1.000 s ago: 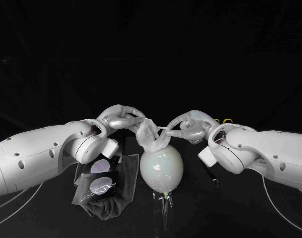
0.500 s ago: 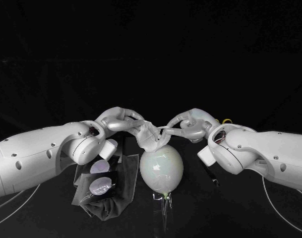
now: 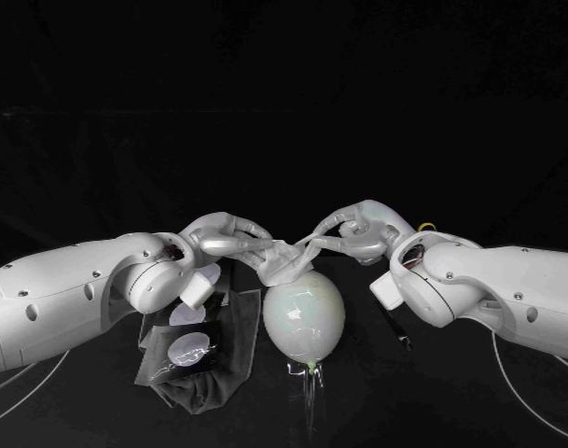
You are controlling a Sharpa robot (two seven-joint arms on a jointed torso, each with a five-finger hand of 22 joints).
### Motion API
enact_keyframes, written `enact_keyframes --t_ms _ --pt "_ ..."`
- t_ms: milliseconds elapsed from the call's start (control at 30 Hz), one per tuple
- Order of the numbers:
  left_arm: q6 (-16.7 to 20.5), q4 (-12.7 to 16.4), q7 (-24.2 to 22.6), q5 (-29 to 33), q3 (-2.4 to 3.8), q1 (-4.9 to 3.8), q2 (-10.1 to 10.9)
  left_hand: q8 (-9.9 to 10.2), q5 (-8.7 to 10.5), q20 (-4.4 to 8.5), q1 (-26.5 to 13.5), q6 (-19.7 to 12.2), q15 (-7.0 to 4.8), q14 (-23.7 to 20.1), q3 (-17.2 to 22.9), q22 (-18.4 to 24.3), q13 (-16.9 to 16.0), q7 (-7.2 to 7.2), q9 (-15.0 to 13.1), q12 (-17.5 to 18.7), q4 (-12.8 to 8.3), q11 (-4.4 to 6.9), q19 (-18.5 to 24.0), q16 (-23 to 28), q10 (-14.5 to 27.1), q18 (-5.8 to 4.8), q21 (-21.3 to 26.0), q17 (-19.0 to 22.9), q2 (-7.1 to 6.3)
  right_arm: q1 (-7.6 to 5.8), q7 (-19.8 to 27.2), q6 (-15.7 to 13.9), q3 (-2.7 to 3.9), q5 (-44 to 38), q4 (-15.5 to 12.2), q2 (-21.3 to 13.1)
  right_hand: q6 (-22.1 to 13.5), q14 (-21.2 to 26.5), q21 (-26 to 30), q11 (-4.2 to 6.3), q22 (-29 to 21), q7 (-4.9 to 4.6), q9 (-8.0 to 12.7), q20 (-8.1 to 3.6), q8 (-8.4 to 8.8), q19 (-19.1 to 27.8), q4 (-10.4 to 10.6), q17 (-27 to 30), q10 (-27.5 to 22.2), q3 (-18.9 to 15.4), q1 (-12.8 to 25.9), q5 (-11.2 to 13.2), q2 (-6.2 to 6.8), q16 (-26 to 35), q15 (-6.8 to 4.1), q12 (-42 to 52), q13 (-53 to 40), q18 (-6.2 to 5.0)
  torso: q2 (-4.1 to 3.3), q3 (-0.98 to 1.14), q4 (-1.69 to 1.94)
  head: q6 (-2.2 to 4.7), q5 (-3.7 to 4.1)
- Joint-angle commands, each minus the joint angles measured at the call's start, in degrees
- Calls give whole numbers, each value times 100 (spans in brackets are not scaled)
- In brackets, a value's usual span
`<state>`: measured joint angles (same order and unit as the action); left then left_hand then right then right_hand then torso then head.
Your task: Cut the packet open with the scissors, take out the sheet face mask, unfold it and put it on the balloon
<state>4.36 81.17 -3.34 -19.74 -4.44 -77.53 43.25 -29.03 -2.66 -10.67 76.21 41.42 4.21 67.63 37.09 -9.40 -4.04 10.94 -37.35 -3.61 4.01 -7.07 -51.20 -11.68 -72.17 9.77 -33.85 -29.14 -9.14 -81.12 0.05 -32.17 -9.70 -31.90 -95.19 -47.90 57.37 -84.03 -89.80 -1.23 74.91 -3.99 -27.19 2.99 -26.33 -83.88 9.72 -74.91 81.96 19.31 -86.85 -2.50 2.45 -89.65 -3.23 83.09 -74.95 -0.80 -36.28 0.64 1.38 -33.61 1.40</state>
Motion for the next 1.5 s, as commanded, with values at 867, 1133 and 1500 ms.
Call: enact_keyframes --t_ms 867,1133,1500 --pt "-374 -7 -21 -311 -12 13 -34 771 -9 -198 -365 909 45 -225 -754 435 -20 -59 1042 -60 651 -7 -205 91 296 70 683 -231 -469 -5 270 -257 8 220 -16 22 -5 -597 -20 156 1509 25 -21 -36 -62 -612 -20 -1509 296 97 -6 -30 2 -35 -45 -30 -975 80 -1 -1 0 -41 12" --pt "-335 -12 -185 -270 -11 13 -69 982 -13 -324 -270 860 126 -584 -1021 568 -19 -55 1217 -58 808 -46 -40 164 459 49 994 -226 -493 -5 257 -254 8 219 -15 37 -5 -597 -20 156 1509 25 -21 -36 -62 -612 -20 -1509 296 97 -6 -30 2 -35 -45 -30 -975 80 3 0 3 -41 12" --pt "-160 -65 -266 -436 -10 13 -123 1079 -14 -454 287 960 198 -964 -1029 562 -8 -76 1339 -72 672 -86 116 70 716 60 1257 -274 -313 -5 260 -255 8 218 -52 32 -16 -597 -20 154 1509 22 -30 -35 -86 -612 -35 -1509 296 155 17 -31 20 -35 -43 -31 -975 80 1 4 -1 -48 15"
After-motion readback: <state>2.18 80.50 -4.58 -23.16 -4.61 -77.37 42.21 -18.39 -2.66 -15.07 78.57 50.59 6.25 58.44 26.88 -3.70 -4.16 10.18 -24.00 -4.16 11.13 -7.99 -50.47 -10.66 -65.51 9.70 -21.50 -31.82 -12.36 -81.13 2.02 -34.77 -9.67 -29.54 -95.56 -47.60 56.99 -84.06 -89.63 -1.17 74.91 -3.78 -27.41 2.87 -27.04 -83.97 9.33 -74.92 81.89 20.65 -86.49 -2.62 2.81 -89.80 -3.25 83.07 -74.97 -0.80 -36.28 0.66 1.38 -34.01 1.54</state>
